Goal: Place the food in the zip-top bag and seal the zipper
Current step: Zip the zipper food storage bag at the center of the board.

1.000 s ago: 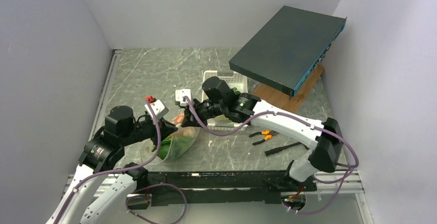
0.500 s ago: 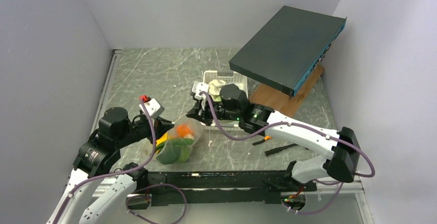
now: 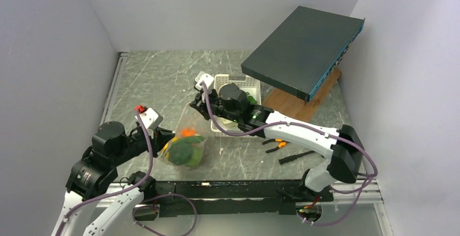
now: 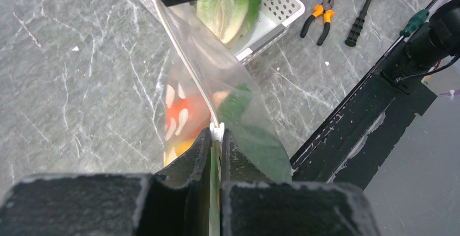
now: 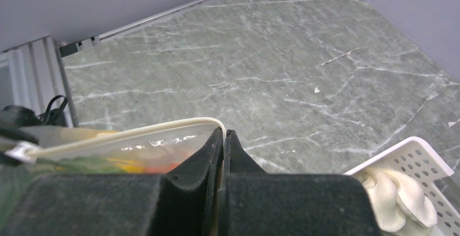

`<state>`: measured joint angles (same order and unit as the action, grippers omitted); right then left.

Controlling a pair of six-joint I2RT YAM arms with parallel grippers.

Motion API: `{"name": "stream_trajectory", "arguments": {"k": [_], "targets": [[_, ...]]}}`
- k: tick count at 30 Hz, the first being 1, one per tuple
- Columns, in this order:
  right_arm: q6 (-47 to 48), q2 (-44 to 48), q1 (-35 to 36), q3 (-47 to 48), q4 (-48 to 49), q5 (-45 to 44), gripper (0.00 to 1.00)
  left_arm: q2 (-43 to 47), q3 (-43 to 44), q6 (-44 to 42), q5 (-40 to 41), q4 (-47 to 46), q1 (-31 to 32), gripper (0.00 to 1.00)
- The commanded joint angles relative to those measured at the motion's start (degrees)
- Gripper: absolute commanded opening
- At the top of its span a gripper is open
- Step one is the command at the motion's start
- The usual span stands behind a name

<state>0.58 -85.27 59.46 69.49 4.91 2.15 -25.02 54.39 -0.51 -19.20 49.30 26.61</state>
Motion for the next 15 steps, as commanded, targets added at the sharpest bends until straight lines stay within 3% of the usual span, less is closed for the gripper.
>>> {"name": "stream_trajectory", "arguments": {"k": [1,15], "targets": [[1.2,-3.2,-1.5,5.6,4.9,-10.1,0.0,1.8,1.7,4.2,-0.7,3.9,0.1,0.0],[0.7,-11.4,-2.2,11.1,8.6,-18.1,0.0,2.3,2.8,10.0,0.2,10.9,0.1,0.0]]}}
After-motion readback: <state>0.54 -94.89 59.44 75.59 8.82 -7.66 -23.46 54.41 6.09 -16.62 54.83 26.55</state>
